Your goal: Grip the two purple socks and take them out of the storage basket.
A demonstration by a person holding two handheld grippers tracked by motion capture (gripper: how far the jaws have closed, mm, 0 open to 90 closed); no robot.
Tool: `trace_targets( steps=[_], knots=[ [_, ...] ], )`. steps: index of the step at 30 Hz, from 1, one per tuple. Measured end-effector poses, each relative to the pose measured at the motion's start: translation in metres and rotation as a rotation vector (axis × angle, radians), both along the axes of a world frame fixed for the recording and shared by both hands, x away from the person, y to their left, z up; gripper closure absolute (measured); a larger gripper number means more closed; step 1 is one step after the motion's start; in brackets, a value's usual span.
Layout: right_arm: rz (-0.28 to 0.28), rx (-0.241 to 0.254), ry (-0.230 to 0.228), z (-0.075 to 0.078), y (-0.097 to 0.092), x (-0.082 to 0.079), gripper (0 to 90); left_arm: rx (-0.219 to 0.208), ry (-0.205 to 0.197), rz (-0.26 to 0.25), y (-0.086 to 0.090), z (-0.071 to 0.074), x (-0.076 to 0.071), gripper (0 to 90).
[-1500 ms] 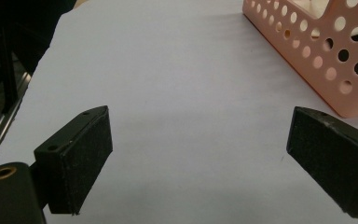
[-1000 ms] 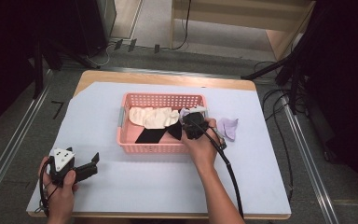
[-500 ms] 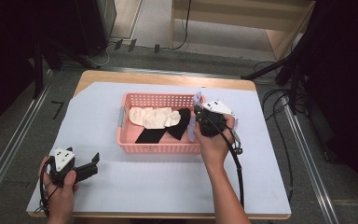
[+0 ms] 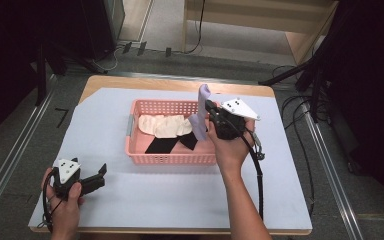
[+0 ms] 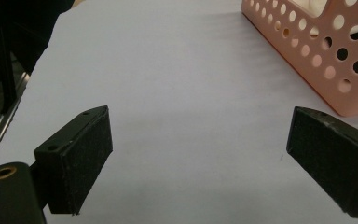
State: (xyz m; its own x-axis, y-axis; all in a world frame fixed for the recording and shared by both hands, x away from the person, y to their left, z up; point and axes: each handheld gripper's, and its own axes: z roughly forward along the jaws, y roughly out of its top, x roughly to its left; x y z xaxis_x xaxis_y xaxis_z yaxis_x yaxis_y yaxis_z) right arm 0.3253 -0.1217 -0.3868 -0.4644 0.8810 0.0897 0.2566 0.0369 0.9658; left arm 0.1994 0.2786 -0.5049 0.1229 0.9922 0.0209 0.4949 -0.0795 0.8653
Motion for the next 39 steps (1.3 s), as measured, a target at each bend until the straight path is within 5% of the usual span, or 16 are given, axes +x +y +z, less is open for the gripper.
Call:
trace_targets(
  steps=[4,16,24,33,39],
  knots=[
    [-0.031,0.018,-0.115,0.01,-0.009,-0.003,90.0,0.005,0.004,0.002,0.0,0.0,0.0,7.7],
    [-0.133,0.037,-0.192,0.022,-0.048,-0.009,90.0,-0.002,0.001,0.002,0.0,0.0,0.0,7.6],
    [-0.204,0.017,-0.15,0.001,-0.081,-0.01,90.0,-0.002,0.001,0.002,0.0,0.0,0.0,7.7],
    [-0.239,0.01,-0.031,-0.041,-0.105,-0.006,88.8,0.002,-0.001,0.004,0.0,0.0,-0.001,7.6],
    [-0.195,0.051,0.024,-0.06,-0.117,-0.01,62.5,0.003,-0.002,0.004,0.0,0.0,0.0,7.7]
  ],
)
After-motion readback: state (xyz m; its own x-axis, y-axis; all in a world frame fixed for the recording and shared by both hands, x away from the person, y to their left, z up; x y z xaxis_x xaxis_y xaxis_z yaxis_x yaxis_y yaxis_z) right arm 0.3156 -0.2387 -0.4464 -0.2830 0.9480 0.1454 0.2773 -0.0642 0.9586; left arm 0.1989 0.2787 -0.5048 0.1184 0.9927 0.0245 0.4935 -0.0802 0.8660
